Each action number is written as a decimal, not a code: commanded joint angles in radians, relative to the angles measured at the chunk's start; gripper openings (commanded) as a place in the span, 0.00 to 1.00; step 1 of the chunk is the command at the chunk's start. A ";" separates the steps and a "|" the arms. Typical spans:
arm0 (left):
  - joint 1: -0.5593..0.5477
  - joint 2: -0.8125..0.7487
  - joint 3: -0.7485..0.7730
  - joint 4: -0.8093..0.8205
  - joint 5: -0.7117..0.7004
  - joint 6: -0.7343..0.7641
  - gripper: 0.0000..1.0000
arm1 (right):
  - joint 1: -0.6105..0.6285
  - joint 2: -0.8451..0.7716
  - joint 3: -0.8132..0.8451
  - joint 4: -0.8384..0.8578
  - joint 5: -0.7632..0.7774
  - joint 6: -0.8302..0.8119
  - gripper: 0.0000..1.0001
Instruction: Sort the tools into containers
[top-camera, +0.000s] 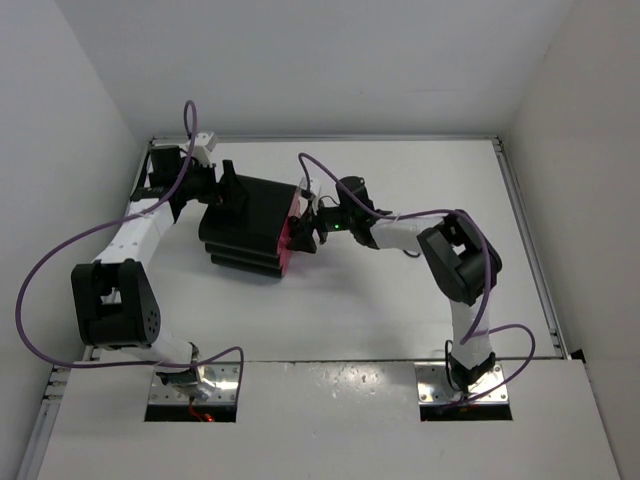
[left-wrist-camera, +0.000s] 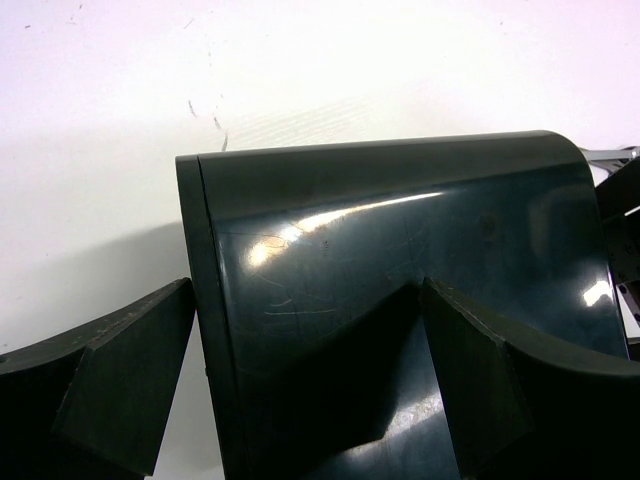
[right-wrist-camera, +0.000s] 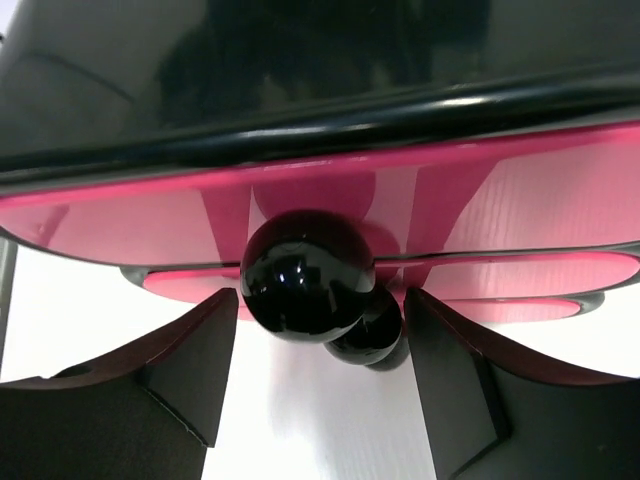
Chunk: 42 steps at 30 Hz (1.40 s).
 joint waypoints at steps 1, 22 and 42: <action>-0.018 0.128 -0.100 -0.276 -0.123 0.105 0.97 | 0.008 0.010 -0.005 0.213 -0.028 0.083 0.68; -0.018 0.128 -0.100 -0.276 -0.133 0.105 0.97 | -0.027 -0.126 -0.178 0.215 -0.023 0.129 0.71; -0.018 0.137 -0.100 -0.276 -0.133 0.115 0.97 | -0.134 0.024 -0.129 0.712 -0.192 1.352 0.70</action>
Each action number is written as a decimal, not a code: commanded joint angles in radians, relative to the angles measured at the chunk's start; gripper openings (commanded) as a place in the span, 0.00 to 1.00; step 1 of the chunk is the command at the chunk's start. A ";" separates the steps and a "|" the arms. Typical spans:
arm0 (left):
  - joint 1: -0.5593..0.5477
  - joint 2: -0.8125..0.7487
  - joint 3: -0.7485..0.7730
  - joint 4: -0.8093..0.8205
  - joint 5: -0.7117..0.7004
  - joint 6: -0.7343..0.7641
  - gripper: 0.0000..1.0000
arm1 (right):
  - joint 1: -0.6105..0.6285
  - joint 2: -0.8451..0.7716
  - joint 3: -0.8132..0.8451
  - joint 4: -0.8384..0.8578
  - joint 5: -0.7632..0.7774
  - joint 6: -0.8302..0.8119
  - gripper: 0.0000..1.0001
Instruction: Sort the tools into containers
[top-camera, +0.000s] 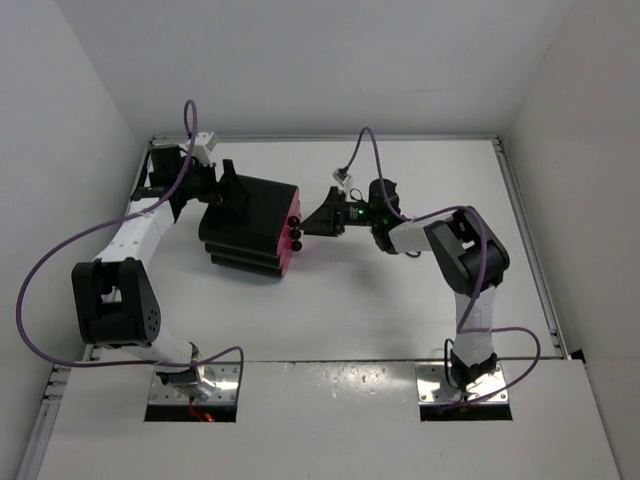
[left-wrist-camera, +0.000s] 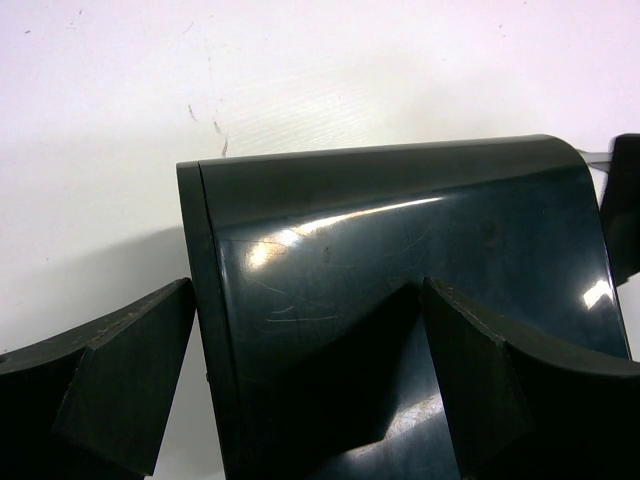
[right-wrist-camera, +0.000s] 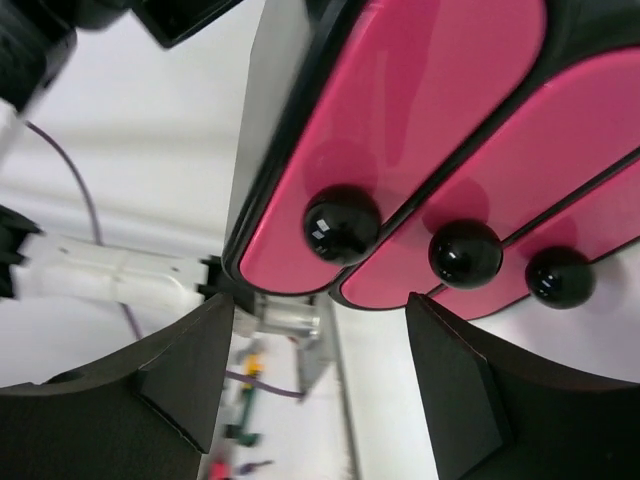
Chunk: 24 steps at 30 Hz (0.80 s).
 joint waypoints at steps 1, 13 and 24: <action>-0.018 0.129 -0.103 -0.284 -0.136 0.115 0.97 | 0.003 0.069 0.059 0.212 -0.014 0.255 0.70; -0.018 0.129 -0.103 -0.284 -0.136 0.115 0.97 | 0.003 0.172 0.105 0.350 0.014 0.380 0.61; -0.018 0.129 -0.103 -0.284 -0.145 0.115 0.97 | 0.014 0.204 0.161 0.381 0.014 0.391 0.52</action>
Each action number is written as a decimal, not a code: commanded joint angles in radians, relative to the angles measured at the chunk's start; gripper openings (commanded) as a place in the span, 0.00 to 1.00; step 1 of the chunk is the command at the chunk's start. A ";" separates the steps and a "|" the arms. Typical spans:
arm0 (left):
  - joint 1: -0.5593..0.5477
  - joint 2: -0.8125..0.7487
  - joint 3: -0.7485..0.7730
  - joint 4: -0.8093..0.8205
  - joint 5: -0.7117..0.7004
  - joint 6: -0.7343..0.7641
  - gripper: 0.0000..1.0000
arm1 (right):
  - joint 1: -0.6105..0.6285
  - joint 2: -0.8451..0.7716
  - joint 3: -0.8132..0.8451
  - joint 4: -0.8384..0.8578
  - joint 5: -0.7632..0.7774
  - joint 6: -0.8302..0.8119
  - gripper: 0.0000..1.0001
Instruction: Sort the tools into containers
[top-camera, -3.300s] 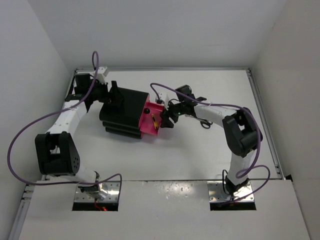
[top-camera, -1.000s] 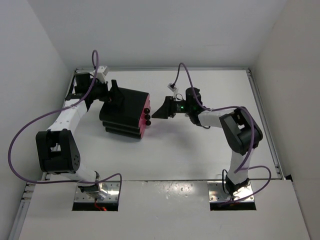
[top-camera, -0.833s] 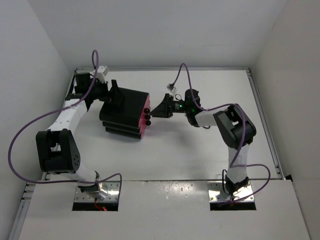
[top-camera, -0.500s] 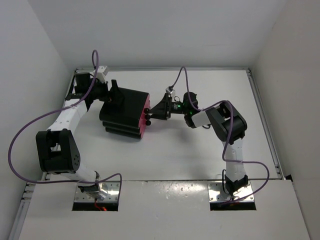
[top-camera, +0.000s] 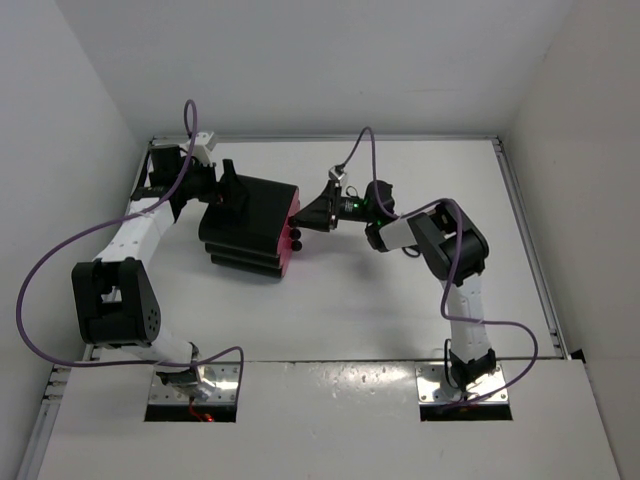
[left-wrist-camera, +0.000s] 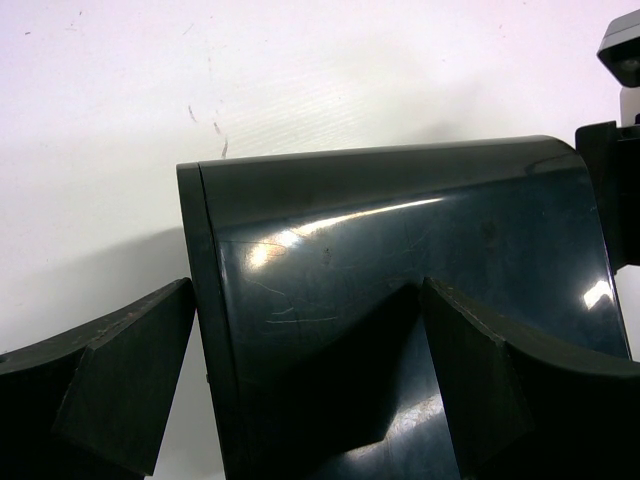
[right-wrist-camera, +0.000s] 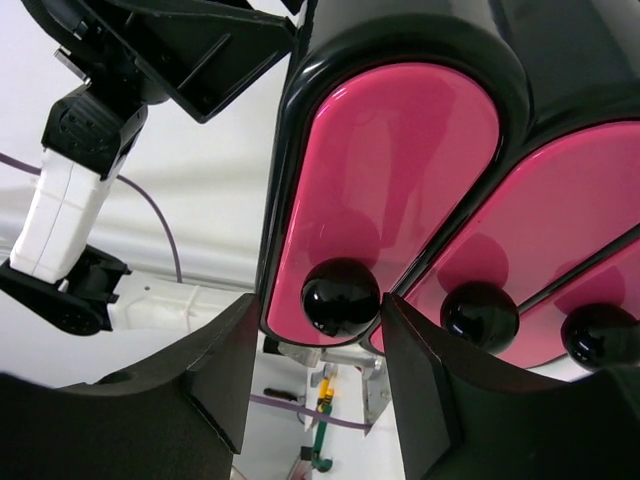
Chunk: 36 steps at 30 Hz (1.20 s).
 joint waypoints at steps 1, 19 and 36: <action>-0.018 0.128 -0.103 -0.286 -0.146 0.115 0.97 | 0.011 0.009 0.049 0.074 0.016 0.007 0.52; -0.018 0.119 -0.113 -0.286 -0.155 0.106 0.99 | -0.039 -0.046 -0.041 0.040 -0.005 -0.046 0.12; -0.018 0.109 -0.122 -0.277 -0.164 0.097 1.00 | -0.157 -0.155 -0.253 0.094 -0.080 -0.056 0.08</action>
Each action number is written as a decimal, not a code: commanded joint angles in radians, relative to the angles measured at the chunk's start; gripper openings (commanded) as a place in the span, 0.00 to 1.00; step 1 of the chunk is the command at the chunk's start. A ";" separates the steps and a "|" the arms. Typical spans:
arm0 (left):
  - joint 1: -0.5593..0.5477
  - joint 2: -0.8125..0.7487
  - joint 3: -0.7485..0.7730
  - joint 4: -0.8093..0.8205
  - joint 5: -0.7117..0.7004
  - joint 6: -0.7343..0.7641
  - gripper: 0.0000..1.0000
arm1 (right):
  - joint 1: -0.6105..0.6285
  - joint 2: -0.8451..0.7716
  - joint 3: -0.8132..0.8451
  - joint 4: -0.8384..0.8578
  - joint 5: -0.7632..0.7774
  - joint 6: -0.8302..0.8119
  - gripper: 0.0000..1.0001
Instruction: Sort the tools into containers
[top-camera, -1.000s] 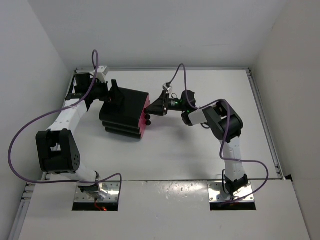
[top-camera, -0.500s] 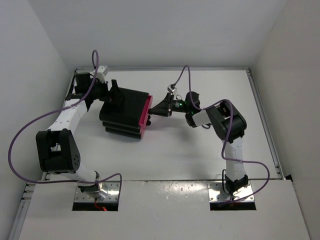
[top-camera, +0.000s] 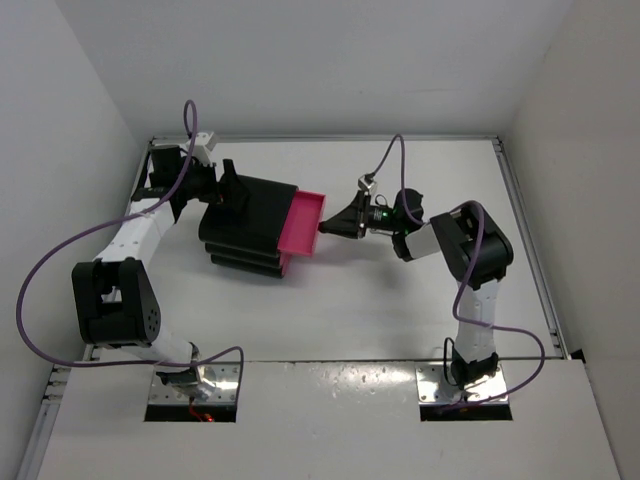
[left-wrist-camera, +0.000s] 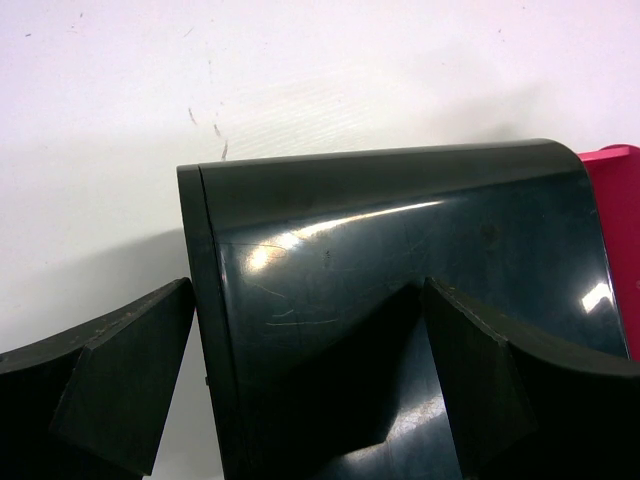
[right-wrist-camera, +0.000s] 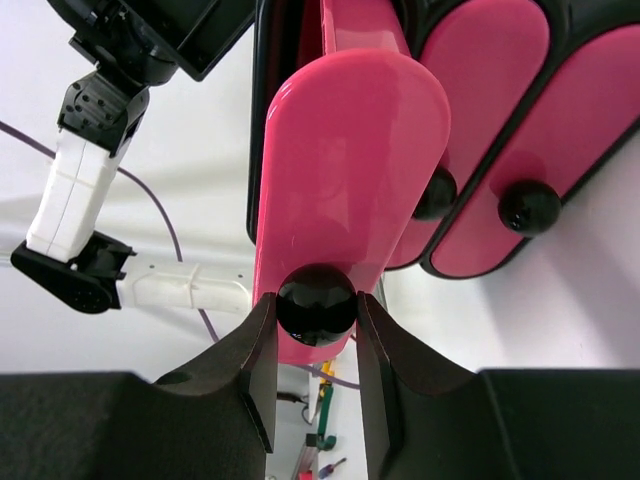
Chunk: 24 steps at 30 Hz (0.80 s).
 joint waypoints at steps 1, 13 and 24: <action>-0.018 0.110 -0.115 -0.291 -0.163 0.104 1.00 | -0.022 -0.045 -0.046 0.056 -0.004 -0.031 0.08; -0.018 0.101 -0.115 -0.282 -0.163 0.104 1.00 | -0.022 -0.055 -0.045 -0.010 -0.034 -0.078 0.58; -0.018 0.101 -0.115 -0.282 -0.153 0.104 1.00 | -0.109 -0.196 -0.088 -0.315 -0.033 -0.319 0.67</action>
